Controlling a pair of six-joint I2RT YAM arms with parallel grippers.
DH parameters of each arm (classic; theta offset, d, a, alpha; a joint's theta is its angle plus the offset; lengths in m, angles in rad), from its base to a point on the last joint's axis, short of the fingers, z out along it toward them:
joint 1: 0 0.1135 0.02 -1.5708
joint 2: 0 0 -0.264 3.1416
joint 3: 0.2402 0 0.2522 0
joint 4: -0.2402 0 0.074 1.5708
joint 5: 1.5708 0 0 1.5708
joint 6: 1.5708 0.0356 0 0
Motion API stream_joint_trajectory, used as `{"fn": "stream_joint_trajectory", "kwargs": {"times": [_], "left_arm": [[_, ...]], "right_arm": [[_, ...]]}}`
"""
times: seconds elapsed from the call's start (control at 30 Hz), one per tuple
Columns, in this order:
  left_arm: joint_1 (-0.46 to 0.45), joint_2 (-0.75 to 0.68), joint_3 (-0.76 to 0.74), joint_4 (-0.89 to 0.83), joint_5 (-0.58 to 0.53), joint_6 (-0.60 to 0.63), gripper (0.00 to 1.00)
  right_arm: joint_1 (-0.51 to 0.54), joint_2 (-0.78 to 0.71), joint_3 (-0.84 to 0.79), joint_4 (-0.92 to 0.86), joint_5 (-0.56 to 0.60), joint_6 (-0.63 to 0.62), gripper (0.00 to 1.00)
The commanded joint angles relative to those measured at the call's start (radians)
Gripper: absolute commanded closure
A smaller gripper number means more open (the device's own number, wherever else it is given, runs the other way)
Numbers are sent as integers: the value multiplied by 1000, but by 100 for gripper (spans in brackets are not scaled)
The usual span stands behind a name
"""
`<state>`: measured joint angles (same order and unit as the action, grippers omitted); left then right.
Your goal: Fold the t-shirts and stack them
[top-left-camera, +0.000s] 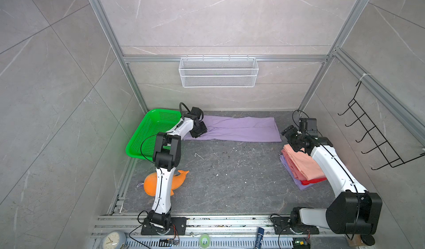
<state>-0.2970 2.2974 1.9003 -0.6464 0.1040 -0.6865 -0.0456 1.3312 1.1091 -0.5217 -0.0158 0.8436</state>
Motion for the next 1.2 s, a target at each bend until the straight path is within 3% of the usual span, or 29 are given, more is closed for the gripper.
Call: {"fn": "stream_joint_trajectory", "kwargs": {"times": [0.0, 0.1, 0.2, 0.37, 0.6, 0.87, 1.07, 1.1, 1.13, 1.17], "left_arm": [[-9, 24, 45, 17, -27, -16, 55], [-8, 68, 72, 19, -15, -33, 57], [-10, 91, 91, 9, -13, -46, 67], [-14, 116, 126, -9, -17, -53, 71], [-17, 135, 171, 34, 17, -59, 100], [-30, 72, 158, 242, 70, -24, 100], [-43, 205, 308, 380, 134, 76, 100], [-41, 236, 333, 395, 145, 80, 98], [-41, 255, 352, 408, 154, 80, 82], [-42, 260, 356, 428, 157, 82, 73]], "right_arm": [[-2, -12, 24, -29, 4, -26, 19], [0, 7, 37, -31, -7, -29, 19], [-2, 25, 51, -23, -3, -40, 19], [-2, 61, 96, -37, -8, -65, 19], [-2, 63, 98, -28, -10, -58, 13], [-2, 45, 75, -49, 3, -47, 13], [-2, 35, 58, -67, 6, -12, 13], [-2, 33, 52, -67, 1, -8, 13], [-3, 32, 51, -70, -3, -6, 12], [-2, 32, 48, -73, -5, -5, 13]]}}
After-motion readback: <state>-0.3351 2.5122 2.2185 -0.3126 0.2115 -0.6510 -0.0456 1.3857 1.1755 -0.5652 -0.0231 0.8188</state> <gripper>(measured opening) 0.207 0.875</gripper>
